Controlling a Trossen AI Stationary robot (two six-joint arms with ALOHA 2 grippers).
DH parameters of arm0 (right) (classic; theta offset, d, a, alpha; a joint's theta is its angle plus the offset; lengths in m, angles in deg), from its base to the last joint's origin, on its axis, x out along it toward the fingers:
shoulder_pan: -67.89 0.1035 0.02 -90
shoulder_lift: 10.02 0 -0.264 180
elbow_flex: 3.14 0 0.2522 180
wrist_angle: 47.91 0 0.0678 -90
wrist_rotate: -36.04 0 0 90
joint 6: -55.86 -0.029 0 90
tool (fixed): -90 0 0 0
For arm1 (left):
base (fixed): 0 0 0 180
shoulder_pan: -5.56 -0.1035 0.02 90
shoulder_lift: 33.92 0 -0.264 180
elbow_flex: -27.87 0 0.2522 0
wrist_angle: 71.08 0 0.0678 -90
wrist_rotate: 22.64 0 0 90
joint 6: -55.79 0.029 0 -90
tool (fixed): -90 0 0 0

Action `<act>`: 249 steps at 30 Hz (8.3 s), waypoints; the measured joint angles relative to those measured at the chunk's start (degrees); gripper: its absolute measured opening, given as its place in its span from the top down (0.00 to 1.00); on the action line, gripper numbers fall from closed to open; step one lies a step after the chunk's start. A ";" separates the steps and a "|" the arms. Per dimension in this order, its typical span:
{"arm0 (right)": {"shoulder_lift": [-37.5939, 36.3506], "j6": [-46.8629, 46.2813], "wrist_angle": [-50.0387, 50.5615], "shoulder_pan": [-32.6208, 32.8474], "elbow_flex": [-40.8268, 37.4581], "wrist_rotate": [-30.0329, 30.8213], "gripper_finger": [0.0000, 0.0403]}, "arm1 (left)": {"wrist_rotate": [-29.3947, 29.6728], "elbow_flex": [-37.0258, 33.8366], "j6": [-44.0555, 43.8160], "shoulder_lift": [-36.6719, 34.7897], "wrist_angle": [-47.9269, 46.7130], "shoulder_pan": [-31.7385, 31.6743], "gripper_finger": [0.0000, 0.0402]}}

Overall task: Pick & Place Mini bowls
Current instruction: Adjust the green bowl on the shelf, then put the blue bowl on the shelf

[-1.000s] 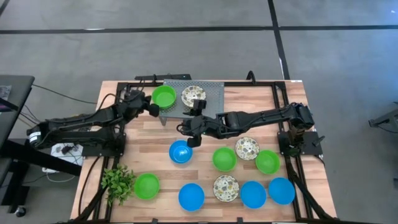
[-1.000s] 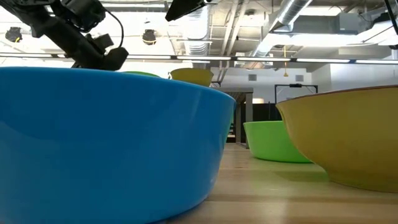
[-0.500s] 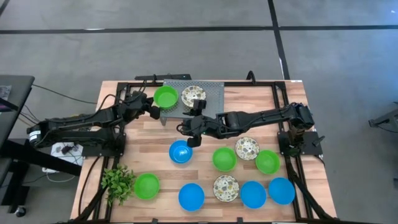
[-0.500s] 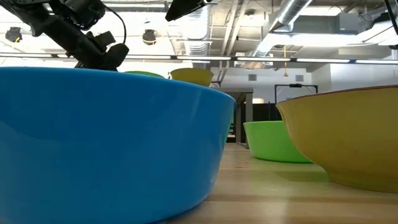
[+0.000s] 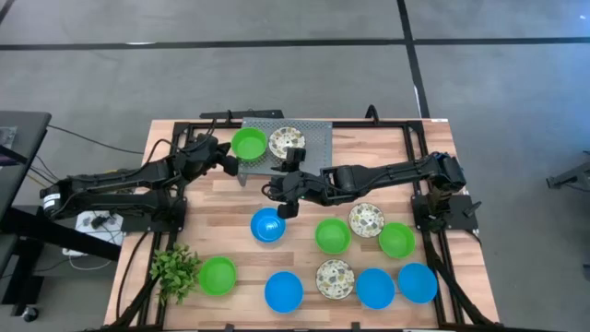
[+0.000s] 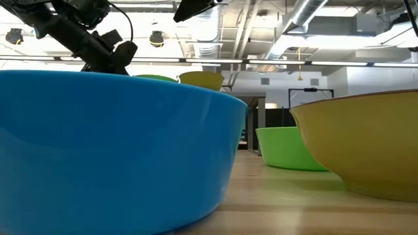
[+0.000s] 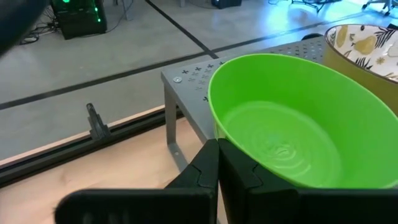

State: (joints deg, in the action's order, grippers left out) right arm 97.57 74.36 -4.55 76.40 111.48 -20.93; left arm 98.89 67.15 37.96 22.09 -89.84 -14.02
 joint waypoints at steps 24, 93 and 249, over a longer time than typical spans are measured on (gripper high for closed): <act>2.89 -16.01 7.37 5.02 0.07 -27.10 0.63 | -1.16 -0.07 2.60 -8.64 0.13 0.66 0.99; 22.13 -18.00 4.35 0.42 0.00 -33.43 0.97 | -30.29 0.02 17.58 -17.70 9.99 24.41 0.78; -0.35 -27.59 34.10 -18.64 0.00 -16.60 0.88 | -30.27 -0.02 17.58 -16.46 10.01 24.39 0.78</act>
State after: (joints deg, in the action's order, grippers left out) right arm 97.22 46.77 29.56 57.76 111.48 -37.53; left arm 68.61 67.13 55.54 5.63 -79.83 10.38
